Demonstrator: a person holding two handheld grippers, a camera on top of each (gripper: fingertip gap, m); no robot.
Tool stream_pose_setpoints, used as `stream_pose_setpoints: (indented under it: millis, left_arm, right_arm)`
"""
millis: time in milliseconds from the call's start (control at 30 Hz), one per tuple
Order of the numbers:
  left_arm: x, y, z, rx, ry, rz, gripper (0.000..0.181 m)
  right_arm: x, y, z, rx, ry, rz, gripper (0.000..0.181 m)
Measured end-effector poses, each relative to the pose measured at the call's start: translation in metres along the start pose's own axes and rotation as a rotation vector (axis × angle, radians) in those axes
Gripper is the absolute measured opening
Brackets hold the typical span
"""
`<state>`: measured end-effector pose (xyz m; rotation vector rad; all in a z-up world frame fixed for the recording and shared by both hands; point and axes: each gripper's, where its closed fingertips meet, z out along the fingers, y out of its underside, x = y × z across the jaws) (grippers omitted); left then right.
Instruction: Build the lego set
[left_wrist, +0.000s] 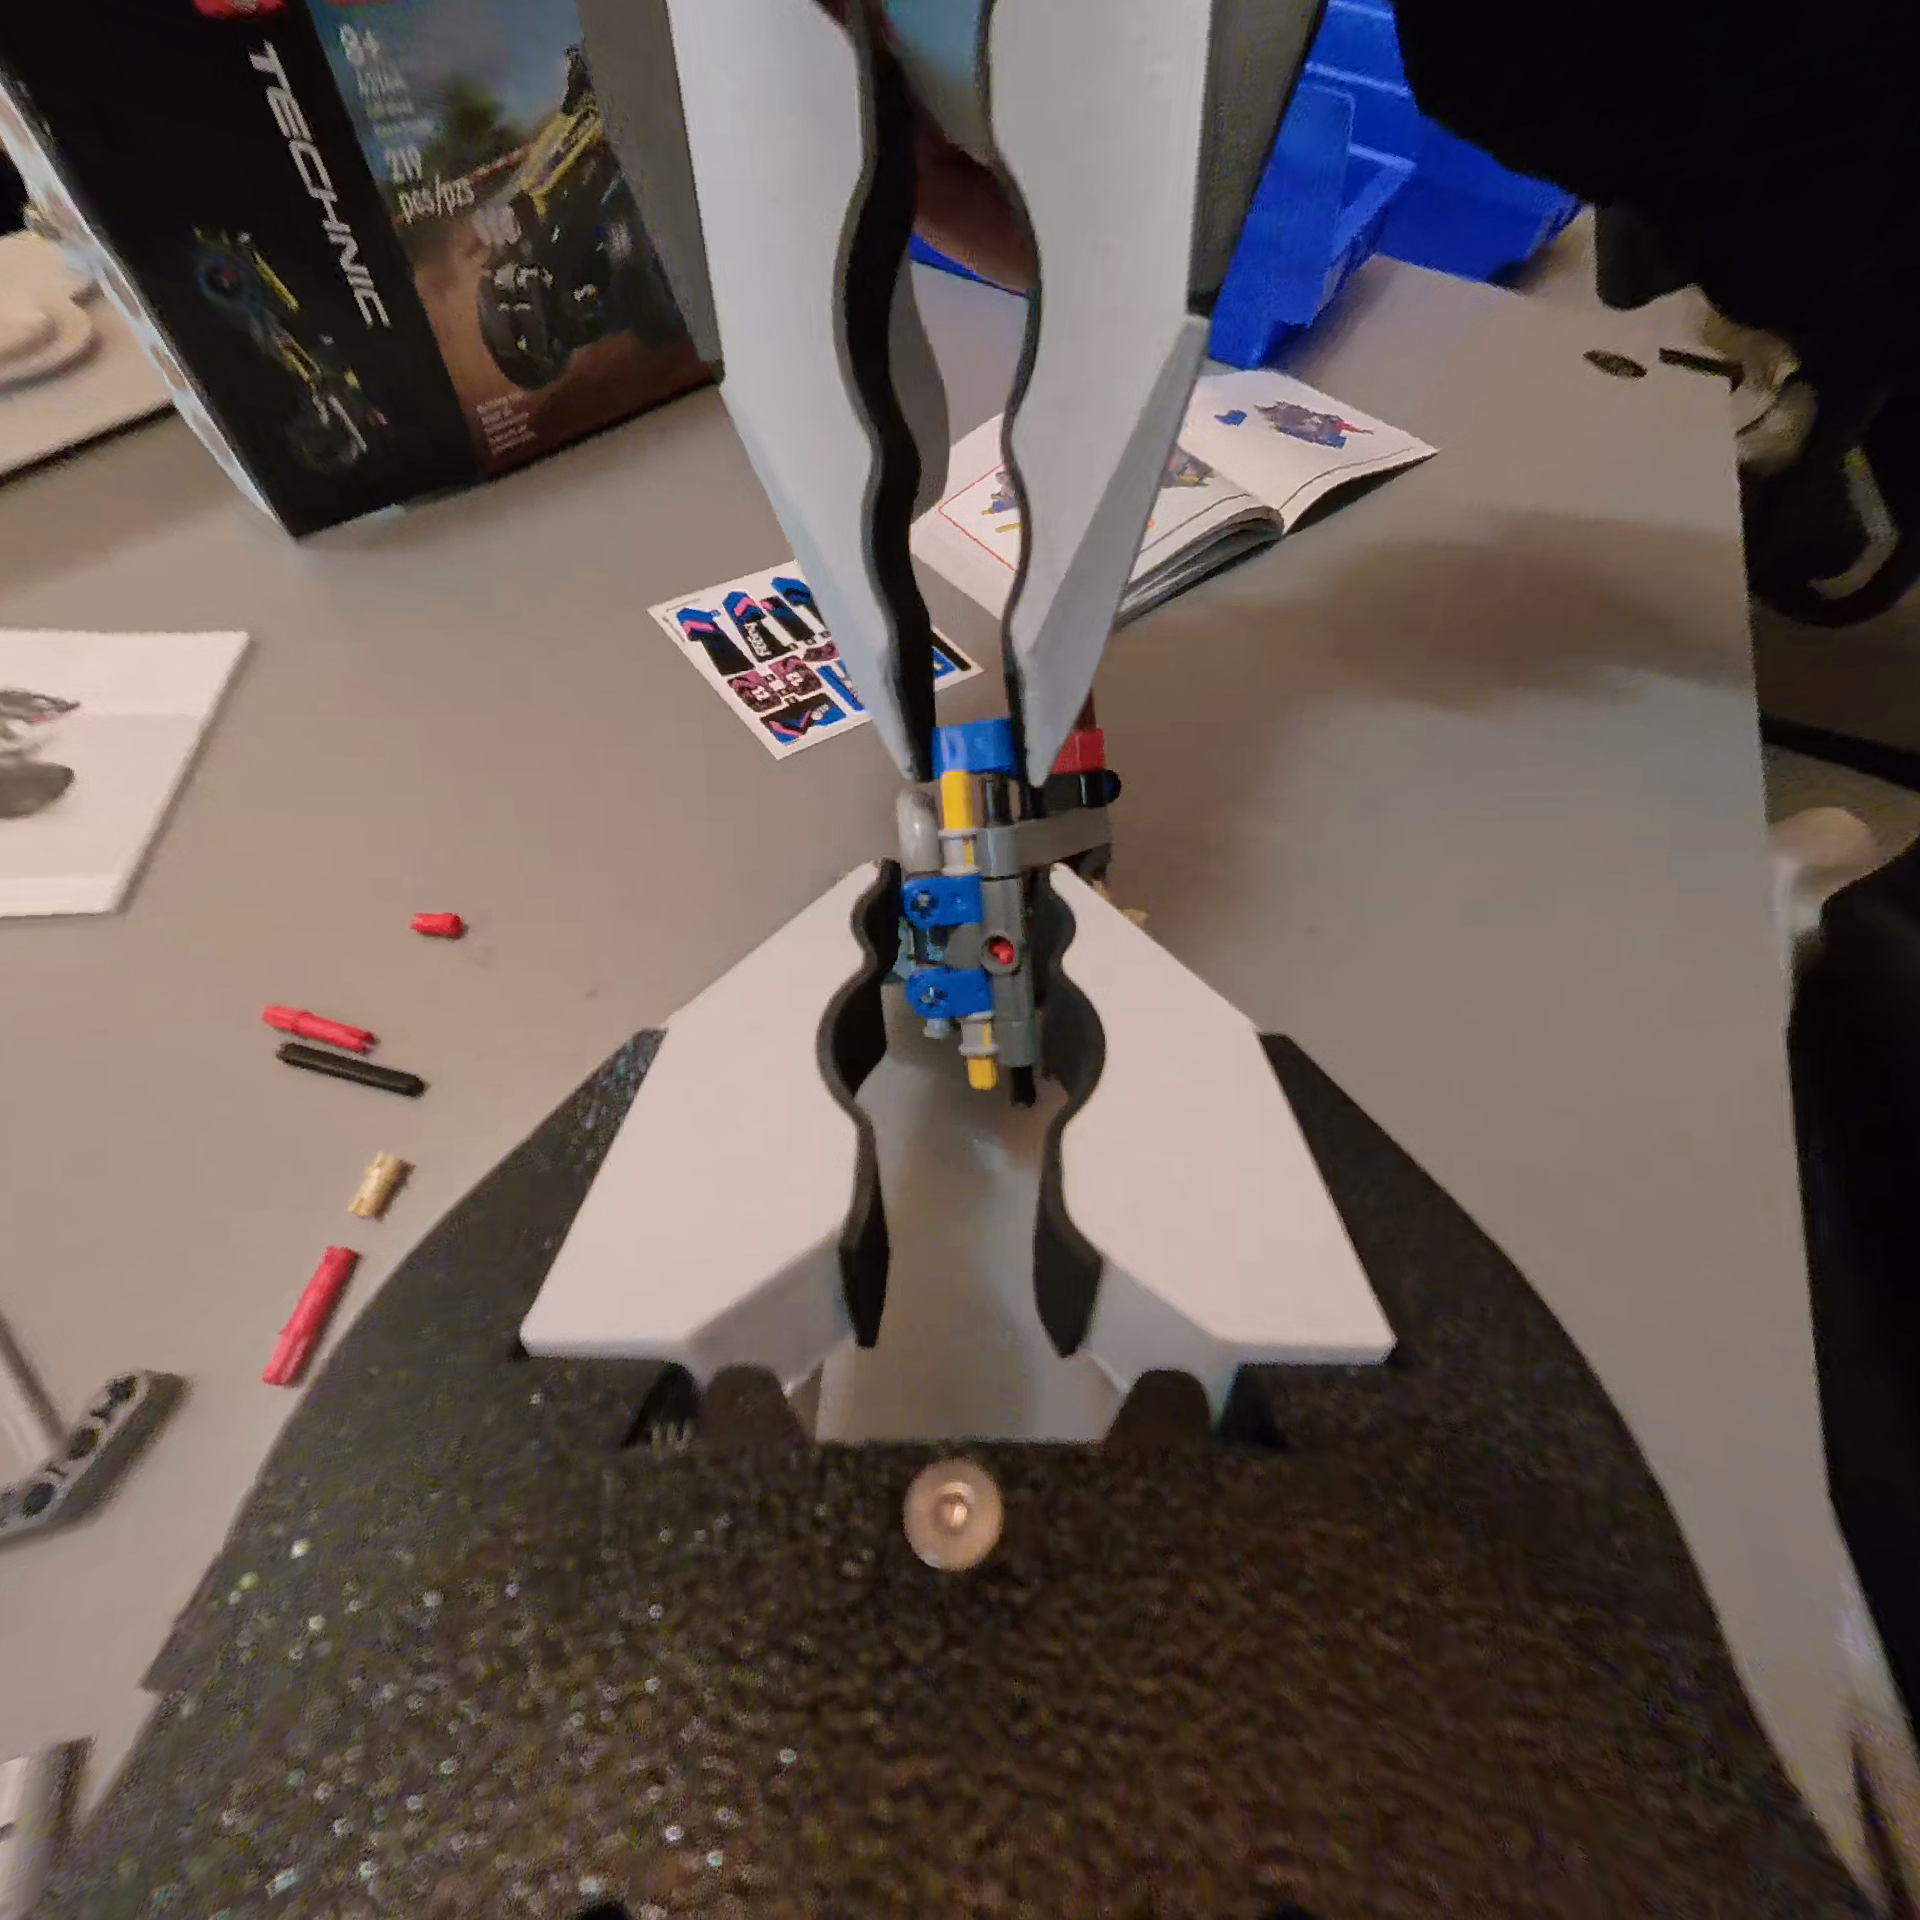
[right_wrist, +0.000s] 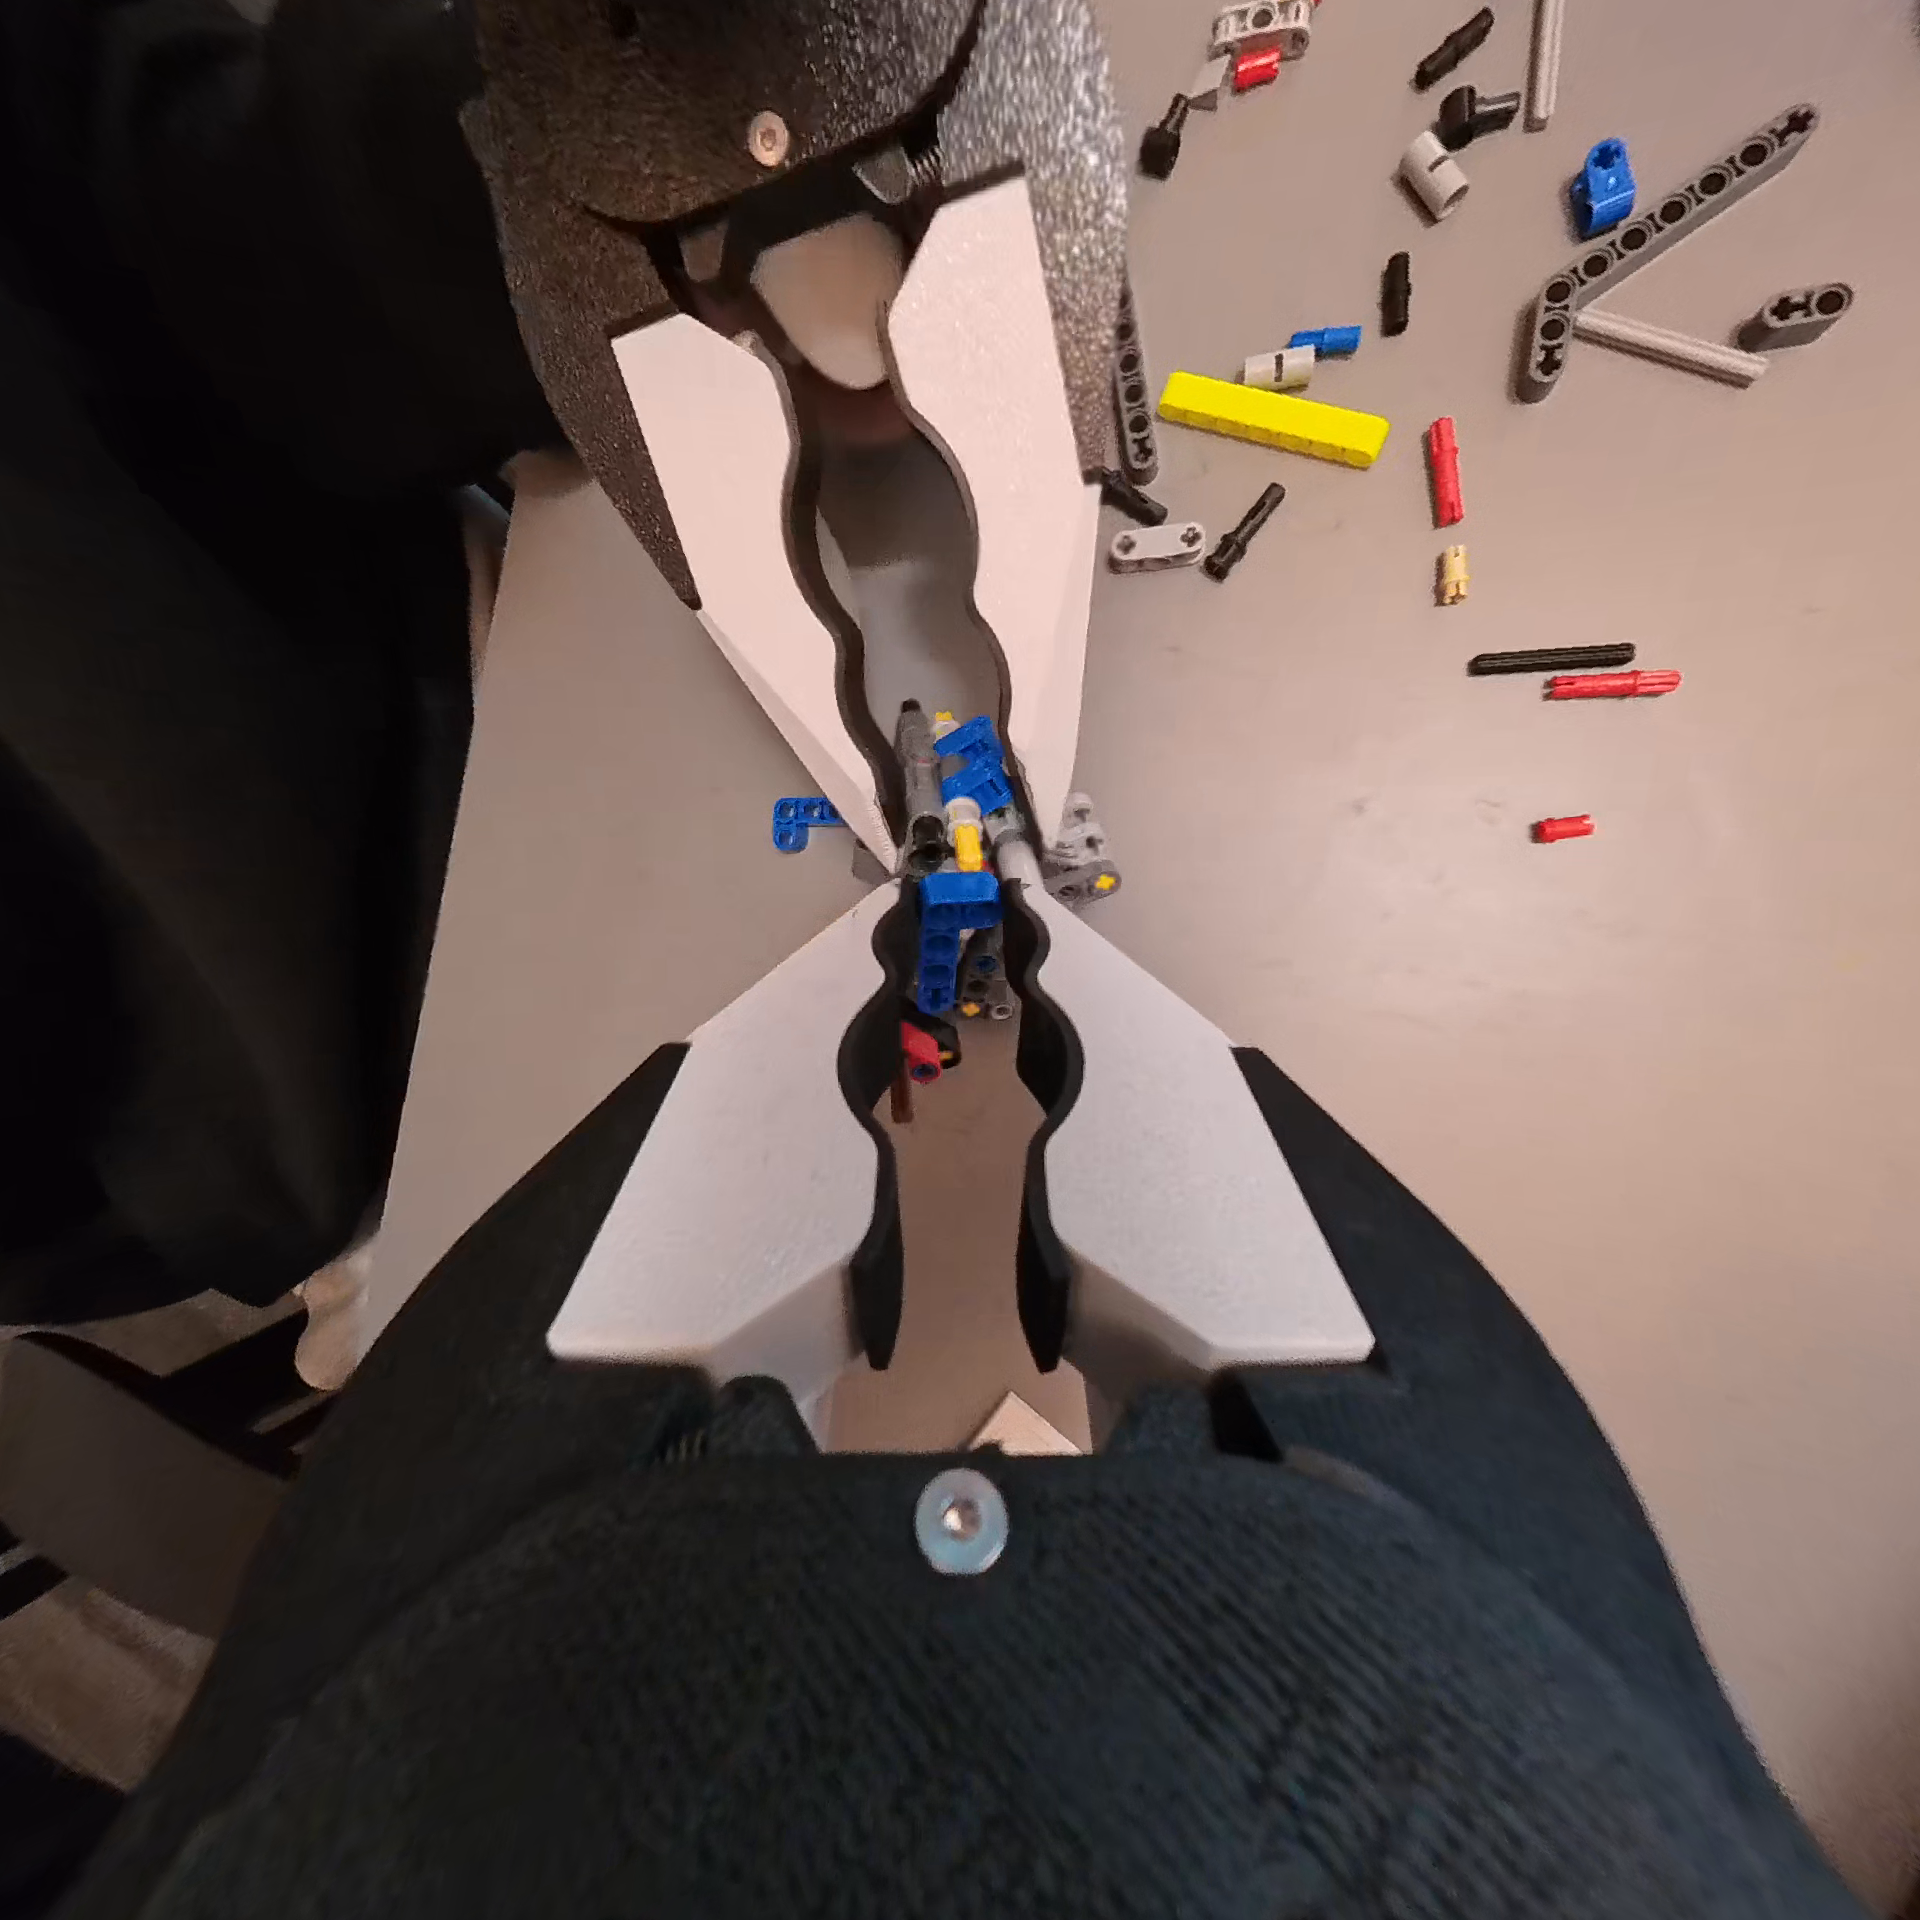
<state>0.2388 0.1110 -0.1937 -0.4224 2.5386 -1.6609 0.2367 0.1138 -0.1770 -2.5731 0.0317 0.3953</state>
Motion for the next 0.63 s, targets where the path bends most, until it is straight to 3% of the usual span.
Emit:
stream_pose_setpoints:
  millis: [33,400,633]
  left_arm:
    - [0.0006,-0.0008,-0.0001,-0.001,-0.007,0.027,0.022]
    - [0.0021,-0.0031,-0.0003,-0.002,-0.025,0.078,0.022]
    - [0.0001,-0.0026,0.0007,0.016,-0.029,0.078,0.023]
  right_arm:
    - [-0.0013,-0.0001,0.0003,0.006,0.000,-0.001,0.014]
    - [-0.0079,-0.0079,-0.0067,0.111,0.035,0.021,0.014]
    - [-0.0019,-0.0064,-0.0035,0.095,0.093,0.025,0.014]
